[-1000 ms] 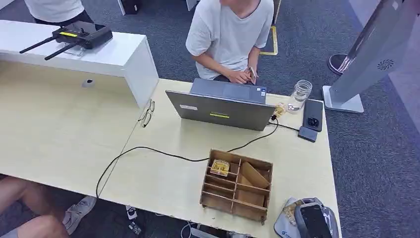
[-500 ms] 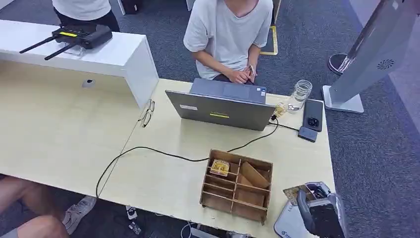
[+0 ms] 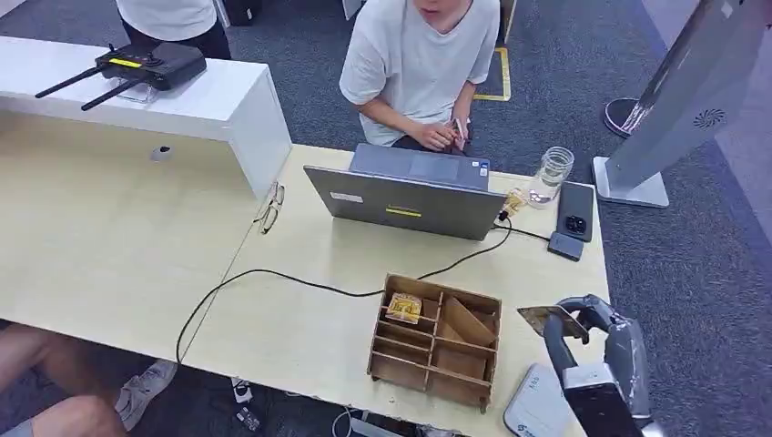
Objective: Pass the card to the sensor for recognition and then transmit it.
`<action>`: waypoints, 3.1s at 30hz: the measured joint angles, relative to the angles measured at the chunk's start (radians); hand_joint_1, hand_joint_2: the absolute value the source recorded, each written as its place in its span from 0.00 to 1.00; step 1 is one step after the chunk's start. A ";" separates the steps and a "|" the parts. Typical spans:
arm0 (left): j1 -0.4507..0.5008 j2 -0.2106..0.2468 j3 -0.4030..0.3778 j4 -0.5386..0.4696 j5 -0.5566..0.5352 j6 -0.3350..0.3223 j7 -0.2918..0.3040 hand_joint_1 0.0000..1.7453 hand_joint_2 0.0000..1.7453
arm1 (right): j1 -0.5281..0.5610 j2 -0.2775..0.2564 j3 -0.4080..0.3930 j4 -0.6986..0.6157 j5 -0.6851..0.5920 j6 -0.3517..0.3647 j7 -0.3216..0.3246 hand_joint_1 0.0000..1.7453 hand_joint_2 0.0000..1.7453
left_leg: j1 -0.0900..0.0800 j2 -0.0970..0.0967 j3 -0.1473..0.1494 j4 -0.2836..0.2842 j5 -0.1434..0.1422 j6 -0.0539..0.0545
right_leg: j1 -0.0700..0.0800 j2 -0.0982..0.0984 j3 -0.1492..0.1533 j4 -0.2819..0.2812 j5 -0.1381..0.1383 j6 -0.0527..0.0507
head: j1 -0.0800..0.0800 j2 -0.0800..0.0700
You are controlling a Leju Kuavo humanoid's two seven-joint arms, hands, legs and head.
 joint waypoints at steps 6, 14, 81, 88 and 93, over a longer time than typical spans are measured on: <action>-0.013 0.000 -0.011 0.000 -0.023 -0.018 0.016 0.00 0.00 | -0.095 0.000 0.034 -0.001 0.039 0.028 0.000 1.00 1.00 | 0.000 0.000 0.000 0.000 0.000 0.000 | 0.000 0.000 0.000 0.000 0.001 0.000 | 0.000 0.000; -0.030 -0.001 -0.045 0.000 -0.070 -0.050 0.040 0.00 0.00 | -0.229 0.002 0.071 0.025 0.065 0.063 0.032 1.00 1.00 | 0.000 0.000 0.000 0.000 0.001 0.001 | 0.000 0.000 0.000 0.000 0.001 0.000 | 0.000 0.000; -0.077 -0.009 -0.177 -0.003 -0.121 -0.117 0.101 0.00 0.00 | -0.724 0.171 0.187 0.542 0.124 0.190 0.251 1.00 1.00 | 0.000 -0.001 0.000 0.000 0.002 0.001 | 0.000 0.000 0.000 0.001 0.003 -0.001 | 0.000 0.000; -0.077 -0.009 -0.177 -0.003 -0.117 -0.117 0.102 0.00 0.00 | -0.726 0.174 0.192 0.561 0.130 0.187 0.248 0.00 0.00 | 0.000 -0.001 -0.001 0.000 0.002 0.001 | 0.000 0.000 0.000 0.000 0.003 -0.001 | 0.000 0.000; -0.077 -0.009 -0.177 -0.003 -0.110 -0.114 0.101 0.00 0.00 | -0.726 0.174 0.193 0.555 0.126 0.179 0.232 0.00 0.00 | 0.000 -0.001 0.000 0.001 0.002 0.001 | 0.000 0.000 0.000 0.000 0.003 -0.001 | 0.000 0.000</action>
